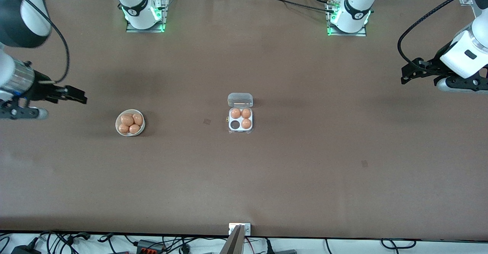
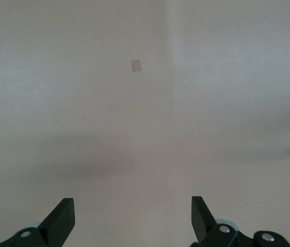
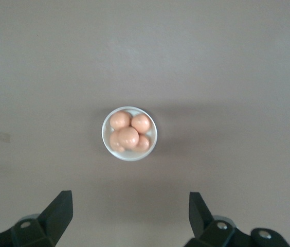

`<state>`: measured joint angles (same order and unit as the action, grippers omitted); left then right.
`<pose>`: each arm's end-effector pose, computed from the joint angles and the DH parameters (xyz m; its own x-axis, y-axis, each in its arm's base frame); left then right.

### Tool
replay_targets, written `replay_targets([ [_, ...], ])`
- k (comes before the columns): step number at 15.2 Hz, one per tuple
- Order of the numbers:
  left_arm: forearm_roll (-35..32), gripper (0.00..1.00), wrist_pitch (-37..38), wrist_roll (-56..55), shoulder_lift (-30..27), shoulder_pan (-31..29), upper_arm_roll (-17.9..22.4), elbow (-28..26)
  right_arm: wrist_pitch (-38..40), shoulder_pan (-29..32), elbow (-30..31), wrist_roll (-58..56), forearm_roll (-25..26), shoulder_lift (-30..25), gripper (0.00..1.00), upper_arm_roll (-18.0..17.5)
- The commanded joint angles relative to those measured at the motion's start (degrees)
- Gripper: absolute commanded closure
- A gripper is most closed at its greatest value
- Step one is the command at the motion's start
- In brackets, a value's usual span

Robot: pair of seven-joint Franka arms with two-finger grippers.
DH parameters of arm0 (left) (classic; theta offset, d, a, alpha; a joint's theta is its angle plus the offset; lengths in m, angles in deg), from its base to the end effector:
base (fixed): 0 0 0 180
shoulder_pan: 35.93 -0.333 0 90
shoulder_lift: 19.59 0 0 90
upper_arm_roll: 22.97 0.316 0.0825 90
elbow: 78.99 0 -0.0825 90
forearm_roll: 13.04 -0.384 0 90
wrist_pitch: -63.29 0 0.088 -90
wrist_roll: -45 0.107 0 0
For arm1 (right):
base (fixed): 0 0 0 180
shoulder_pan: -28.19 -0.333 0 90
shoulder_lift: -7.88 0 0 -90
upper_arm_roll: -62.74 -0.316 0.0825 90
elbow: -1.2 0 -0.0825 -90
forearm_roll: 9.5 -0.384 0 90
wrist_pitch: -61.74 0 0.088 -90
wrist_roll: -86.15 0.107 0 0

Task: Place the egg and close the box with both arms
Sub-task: 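Reach the right gripper over the white bowl of eggs, then grasp one brown egg with the right gripper and lift it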

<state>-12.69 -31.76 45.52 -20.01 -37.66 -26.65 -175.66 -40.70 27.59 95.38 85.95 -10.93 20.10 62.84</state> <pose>0.5563 -0.0197 0.5810 0.9989 -0.0425 -0.0209 -0.0424 -0.9991 0.0058 0.6196 0.0076 0.4823 0.9976 0.0068 -0.0690 0.0052 -0.9997 -0.0238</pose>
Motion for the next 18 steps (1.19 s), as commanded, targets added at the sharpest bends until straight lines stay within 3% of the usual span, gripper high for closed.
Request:
replay_targets([
  [1,-0.5,0.0,1.3,-0.3,-0.5,-0.3,-0.4,0.8,-5.1,-3.4,-0.3,-0.1,0.1,4.9,0.0,0.1],
  [5,-0.5,0.0,1.3,-0.3,-0.5,-0.3,-0.4,0.8,-6.9,-7.5,-0.1,0.0,1.6,9.9,0.0,0.3],
  [18,-0.5,0.0,1.3,-0.3,-0.5,-0.3,-0.4,0.8,-13.2,-4.4,7.1,0.8,1.2,18.6,0.0,0.7],
])
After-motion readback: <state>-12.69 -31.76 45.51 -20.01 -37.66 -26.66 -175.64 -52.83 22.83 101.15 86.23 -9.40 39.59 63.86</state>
